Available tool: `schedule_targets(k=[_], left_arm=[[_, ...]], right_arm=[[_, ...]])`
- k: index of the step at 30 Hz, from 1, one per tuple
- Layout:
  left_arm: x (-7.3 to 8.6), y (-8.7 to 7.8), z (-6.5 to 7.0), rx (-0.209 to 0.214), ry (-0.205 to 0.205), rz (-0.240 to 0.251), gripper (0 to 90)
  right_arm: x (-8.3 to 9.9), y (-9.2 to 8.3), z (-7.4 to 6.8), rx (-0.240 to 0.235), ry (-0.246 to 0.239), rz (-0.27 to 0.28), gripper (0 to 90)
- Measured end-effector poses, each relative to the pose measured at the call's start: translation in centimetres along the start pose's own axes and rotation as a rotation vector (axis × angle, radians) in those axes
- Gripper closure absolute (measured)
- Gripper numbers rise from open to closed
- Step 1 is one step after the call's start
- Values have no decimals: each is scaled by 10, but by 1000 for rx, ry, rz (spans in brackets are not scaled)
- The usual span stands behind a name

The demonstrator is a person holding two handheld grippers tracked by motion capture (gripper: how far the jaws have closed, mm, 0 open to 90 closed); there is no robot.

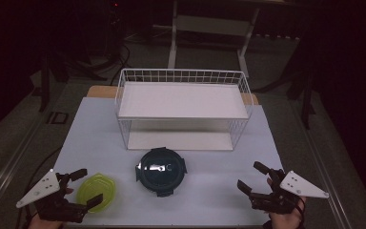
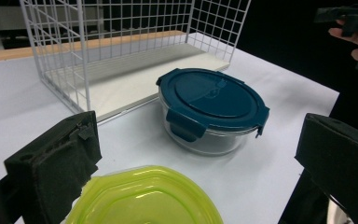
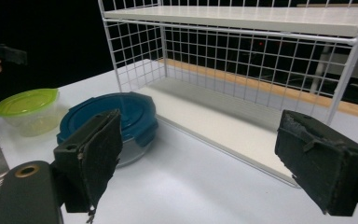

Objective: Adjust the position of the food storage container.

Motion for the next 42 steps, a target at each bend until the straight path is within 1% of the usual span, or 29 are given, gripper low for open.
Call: schedule_targets(k=[1,2,4,5,7,8,9,10,11,15,16,17,19,21,23,25,27,28,29,30,32,34,35,36,38,39,40,41,42], left_arm=[[-1,-1,0,-2,1,-1,0],[-1,-1,1,0,-1,-2,0],[-3,-1,1,-12,6,1,0],[-4,-2,1,-6,4,-1,0],[-7,-3,1,10,5,-2,0],[-11,-4,2,13,13,2,0],[-11,-4,2,13,13,2,0],[-15,-5,2,35,12,6,0],[-18,-5,2,42,17,6,0],[-30,-6,0,58,38,-15,0],[-30,-6,0,58,38,-15,0],[-36,-6,-2,58,52,-30,0],[-42,-4,-5,61,60,-37,25],[-48,-1,-7,72,73,-53,50],[-53,3,-9,82,84,-67,108],[-58,8,-13,80,96,-89,149],[-63,13,-16,90,101,-109,202],[-63,13,-16,90,101,-109,237],[-63,13,-16,90,101,-109,237],[-67,22,-20,102,119,-141,319],[-68,28,-23,103,129,-167,394],[-66,35,-26,110,125,-196,488],[-66,35,-26,110,125,-196,524],[-62,43,-29,104,127,-247,561],[-55,53,-31,77,134,-309,629],[-51,58,-31,78,131,-345,645],[-51,58,-31,78,131,-345,662],[-48,63,-32,77,125,-379,684],[-42,71,-31,89,123,-414,709]], right_arm=[[0,1,0,-3,-3,-6,136],[0,0,-1,13,-12,-8,136],[0,1,-2,5,-17,-11,136],[0,1,-3,10,-18,-5,136],[-1,2,-4,-1,-16,-6,136],[-1,2,-4,1,-17,-2,136],[-1,2,-4,1,-17,-2,136],[-1,2,-4,0,-16,-1,135],[-2,1,-4,5,-12,4,136],[-3,0,-3,10,-8,7,136],[-3,0,-3,10,-8,7,136],[-3,0,-3,9,-2,9,136],[-3,0,-3,12,1,11,136],[-3,0,-3,13,0,10,136],[-3,-1,-3,19,-3,15,139],[-3,-1,-3,13,-3,12,139],[-3,0,-3,9,1,14,140],[-3,0,-3,9,1,14,140],[-3,0,-3,9,4,11,140],[-3,0,-3,6,1,11,139],[-2,0,-3,8,2,11,141],[-2,0,-3,5,6,9,144],[-2,0,-3,3,6,10,147],[-2,0,-4,0,8,11,147],[-2,0,-4,0,5,13,147],[-2,0,-4,-2,4,13,147],[-3,-1,-4,-2,3,15,147],[-3,-1,-4,0,3,16,147],[-3,-1,-4,0,3,16,147]])
Point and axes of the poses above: each handheld gripper's, and its own axes: y roughly forward along the jaws, x roughly out of its underside, z roughly to its right, the point moved 2 cm from there along y, roughly forward along the jaws
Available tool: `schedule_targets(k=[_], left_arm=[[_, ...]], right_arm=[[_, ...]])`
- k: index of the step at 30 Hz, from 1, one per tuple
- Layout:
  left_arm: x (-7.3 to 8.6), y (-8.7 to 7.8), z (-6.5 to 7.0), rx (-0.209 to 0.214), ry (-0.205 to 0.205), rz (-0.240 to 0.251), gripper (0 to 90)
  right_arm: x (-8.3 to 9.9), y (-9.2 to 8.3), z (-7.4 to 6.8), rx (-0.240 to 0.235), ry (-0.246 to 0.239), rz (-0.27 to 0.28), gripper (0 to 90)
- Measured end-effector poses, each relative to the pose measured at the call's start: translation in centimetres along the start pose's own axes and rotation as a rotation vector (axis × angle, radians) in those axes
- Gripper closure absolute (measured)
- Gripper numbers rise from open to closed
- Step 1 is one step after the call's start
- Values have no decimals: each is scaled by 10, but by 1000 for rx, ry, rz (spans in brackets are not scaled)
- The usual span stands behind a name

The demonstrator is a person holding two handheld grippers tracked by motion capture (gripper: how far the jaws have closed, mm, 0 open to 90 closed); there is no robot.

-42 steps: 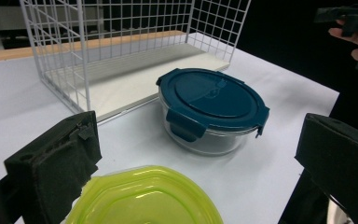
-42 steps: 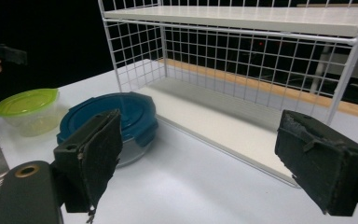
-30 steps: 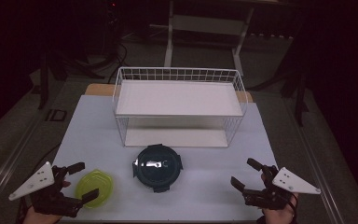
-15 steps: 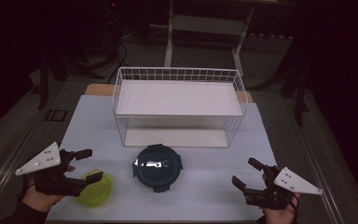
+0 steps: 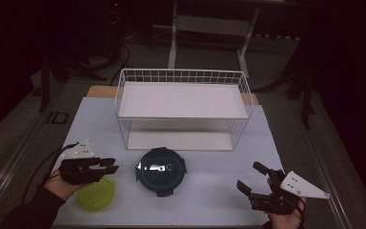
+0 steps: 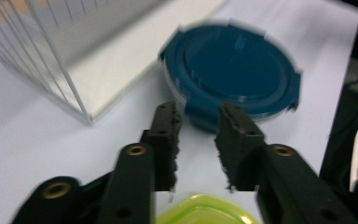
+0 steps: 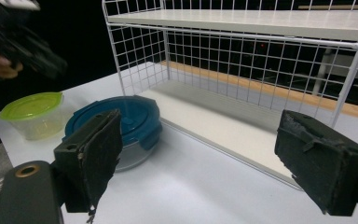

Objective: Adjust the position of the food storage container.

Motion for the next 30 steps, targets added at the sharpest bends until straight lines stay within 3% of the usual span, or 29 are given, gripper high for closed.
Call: schedule_targets(k=[3,5,6,9,14,21,26,30], left_arm=[[0,15,2,-1,29,-75,774],[0,15,2,-1,29,-75,789],[-1,24,3,-9,56,-123,829],[-3,33,2,5,73,-163,869],[-9,49,3,-10,108,-245,888],[-15,65,6,-17,128,-304,888],[-17,66,5,0,104,-282,888],[-20,69,5,-10,102,-295,888]], right_arm=[[0,0,1,0,5,0,146],[0,0,1,0,6,0,146],[0,0,1,-1,5,2,146],[0,0,0,-3,2,1,146],[1,0,0,-4,4,0,147],[1,-1,2,-6,7,2,147],[0,-2,2,-7,8,7,147],[1,-1,2,-11,11,5,148]])
Point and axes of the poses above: each handheld gripper's, and its own axes: y roughly forward along the jaws, x roughly out of its underside, z roughly to its right, the point moved 2 cm from there along y, roughly forward along the jaws
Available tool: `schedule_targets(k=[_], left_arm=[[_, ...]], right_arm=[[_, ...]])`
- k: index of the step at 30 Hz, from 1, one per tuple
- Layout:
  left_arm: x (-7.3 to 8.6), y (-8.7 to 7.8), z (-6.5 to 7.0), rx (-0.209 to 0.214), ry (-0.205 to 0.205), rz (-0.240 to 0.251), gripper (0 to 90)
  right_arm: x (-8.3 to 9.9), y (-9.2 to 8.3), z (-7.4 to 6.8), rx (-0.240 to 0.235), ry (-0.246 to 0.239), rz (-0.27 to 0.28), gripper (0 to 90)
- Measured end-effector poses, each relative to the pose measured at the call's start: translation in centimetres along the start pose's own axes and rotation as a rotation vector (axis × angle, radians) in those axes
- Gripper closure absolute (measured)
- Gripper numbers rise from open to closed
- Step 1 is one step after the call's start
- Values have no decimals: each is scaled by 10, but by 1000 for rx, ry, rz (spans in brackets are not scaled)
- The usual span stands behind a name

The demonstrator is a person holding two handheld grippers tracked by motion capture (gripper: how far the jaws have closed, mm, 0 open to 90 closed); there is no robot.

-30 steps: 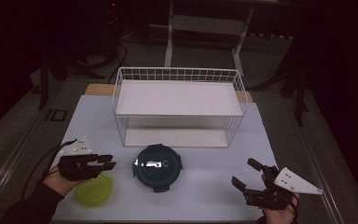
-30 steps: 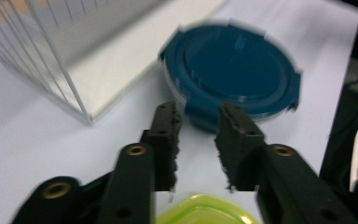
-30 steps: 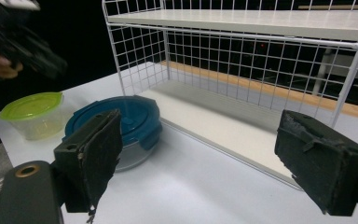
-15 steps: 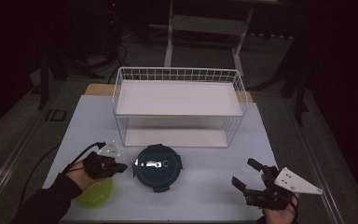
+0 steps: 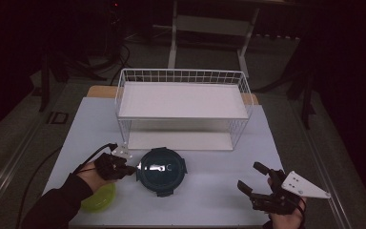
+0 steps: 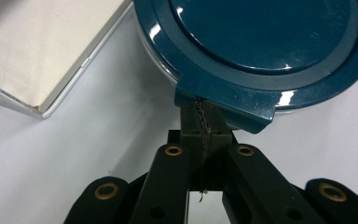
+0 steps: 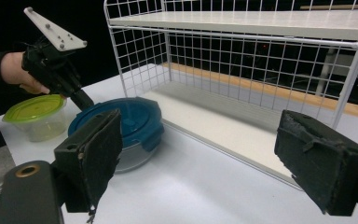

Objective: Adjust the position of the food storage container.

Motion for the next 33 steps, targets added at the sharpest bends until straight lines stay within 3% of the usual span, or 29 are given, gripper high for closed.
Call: schedule_targets(k=[11,21,33], left_arm=[[-11,6,-2,-9,-5,-6,890],[-38,23,8,18,33,-18,890],[-76,49,32,72,87,-13,890]], right_arm=[[1,3,-1,-5,3,-11,148],[1,3,-1,-7,2,-13,149],[2,4,-1,-11,-2,-17,149]])
Point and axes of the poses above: each handheld gripper's, and its own axes: y roughly forward along the jaws, x roughly out of its underside, z roughly to its right, the point moved 2 cm from there along y, roughly forward along the jaws
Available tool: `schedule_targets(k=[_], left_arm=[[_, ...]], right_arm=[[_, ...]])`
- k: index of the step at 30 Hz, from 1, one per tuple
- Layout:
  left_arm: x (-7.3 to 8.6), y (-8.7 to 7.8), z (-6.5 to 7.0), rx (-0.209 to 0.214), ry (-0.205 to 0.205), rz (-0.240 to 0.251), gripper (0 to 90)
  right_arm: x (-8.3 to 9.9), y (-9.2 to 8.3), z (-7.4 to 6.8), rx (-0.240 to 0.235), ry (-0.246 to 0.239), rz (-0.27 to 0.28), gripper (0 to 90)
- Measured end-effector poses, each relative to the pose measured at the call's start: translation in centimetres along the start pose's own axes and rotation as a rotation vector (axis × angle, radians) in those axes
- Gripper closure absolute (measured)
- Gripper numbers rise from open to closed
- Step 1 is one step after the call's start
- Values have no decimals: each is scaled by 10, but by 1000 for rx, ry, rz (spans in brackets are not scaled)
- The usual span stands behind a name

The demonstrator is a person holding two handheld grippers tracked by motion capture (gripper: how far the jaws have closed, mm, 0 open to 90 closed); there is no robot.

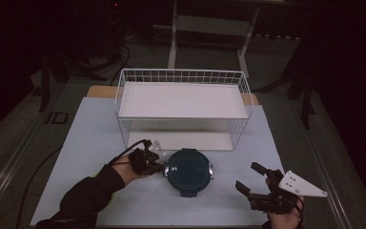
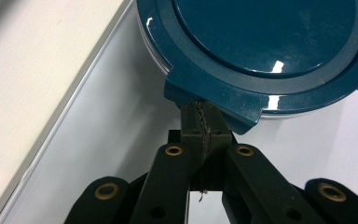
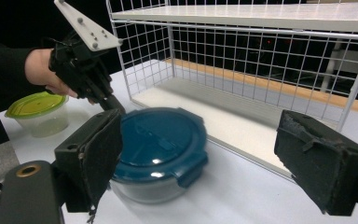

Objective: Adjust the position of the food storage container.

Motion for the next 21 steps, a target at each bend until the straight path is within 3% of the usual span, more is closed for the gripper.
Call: schedule_targets(k=[8,18,21], left_arm=[[-22,14,16,34,56,-3,890],[-33,23,21,43,51,5,890],[-39,26,23,35,69,1,889]], right_arm=[[1,1,0,-7,0,-5,150],[2,2,0,-11,2,-14,150],[2,4,-2,-16,-5,-21,150]])
Point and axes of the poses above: each handheld gripper's, and its own axes: y roughly forward along the jaws, x roughly out of its underside, z roughly to its right, the point moved 2 cm from there along y, roughly forward along the jaws
